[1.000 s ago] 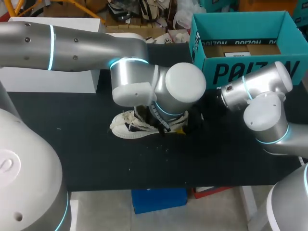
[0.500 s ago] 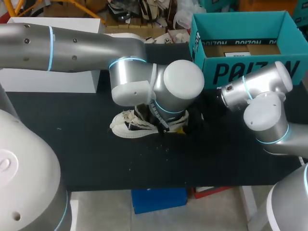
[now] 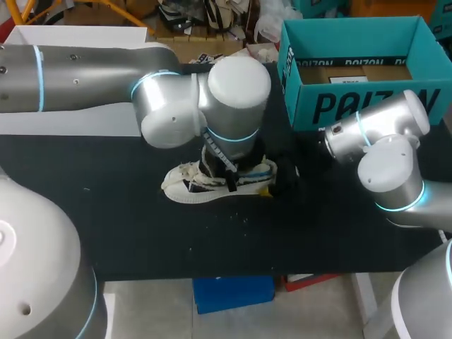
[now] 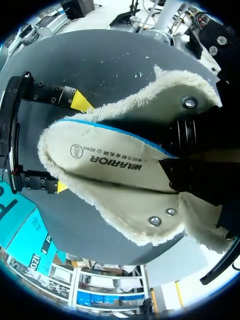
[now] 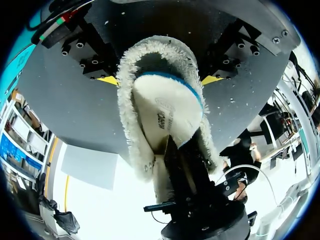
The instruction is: Take the shoe out of the shoebox, open the shoe tongue, remove and reinsert the insole, then place the shoe into the shoebox
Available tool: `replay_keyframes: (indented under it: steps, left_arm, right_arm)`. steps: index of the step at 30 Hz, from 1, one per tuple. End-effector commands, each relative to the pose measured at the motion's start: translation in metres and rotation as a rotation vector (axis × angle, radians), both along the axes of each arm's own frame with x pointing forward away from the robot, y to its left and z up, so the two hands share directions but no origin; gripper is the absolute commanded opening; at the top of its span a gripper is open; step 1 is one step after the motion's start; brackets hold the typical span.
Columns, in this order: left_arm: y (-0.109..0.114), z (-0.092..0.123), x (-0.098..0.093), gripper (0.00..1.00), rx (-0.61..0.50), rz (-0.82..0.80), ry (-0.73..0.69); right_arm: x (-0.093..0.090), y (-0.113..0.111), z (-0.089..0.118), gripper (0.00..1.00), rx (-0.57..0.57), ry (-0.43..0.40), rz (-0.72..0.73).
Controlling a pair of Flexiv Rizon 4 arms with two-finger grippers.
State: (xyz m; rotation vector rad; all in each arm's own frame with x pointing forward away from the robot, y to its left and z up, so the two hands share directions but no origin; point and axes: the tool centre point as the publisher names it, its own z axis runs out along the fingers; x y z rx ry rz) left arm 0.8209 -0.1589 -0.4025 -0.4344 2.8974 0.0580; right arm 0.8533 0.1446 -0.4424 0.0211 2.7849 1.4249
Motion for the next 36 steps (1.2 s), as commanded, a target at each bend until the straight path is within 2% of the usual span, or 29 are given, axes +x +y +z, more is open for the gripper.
replay_keyframes:
  steps: [1,8,19,23,24,25,28,36]
  left_arm:
    - [0.016,0.014,-0.001,0.00,-0.113,-0.028,0.029]
    - [0.014,0.023,-0.003,0.00,-0.179,-0.066,0.058]
    - [-0.020,0.013,0.002,0.00,-0.166,-0.114,0.073]
    - [-0.026,0.010,0.004,0.19,-0.152,-0.119,0.058]
    - [-0.027,0.010,0.004,0.34,-0.161,-0.130,0.054]
    - [-0.027,0.010,0.005,0.36,-0.170,-0.137,0.053]
    - [-0.031,0.011,0.003,0.37,-0.204,-0.173,0.071]
    - [-0.043,0.007,0.003,0.39,-0.204,-0.202,0.057]
  right_arm:
    - [0.002,-0.001,0.000,0.00,-0.003,0.001,-0.002]
    - [0.002,-0.001,0.000,0.00,-0.003,0.001,-0.002]
    - [0.002,-0.001,0.000,0.00,-0.003,0.001,-0.002]
    - [0.002,-0.001,0.000,0.00,-0.003,0.001,-0.002]
    - [0.002,-0.001,0.000,0.00,-0.003,0.001,-0.002]
    - [0.002,-0.001,0.000,0.00,-0.003,0.001,-0.002]
    - [0.002,-0.001,0.000,0.00,-0.003,0.001,-0.002]
    - [0.002,-0.001,0.000,0.00,-0.003,0.001,-0.002]
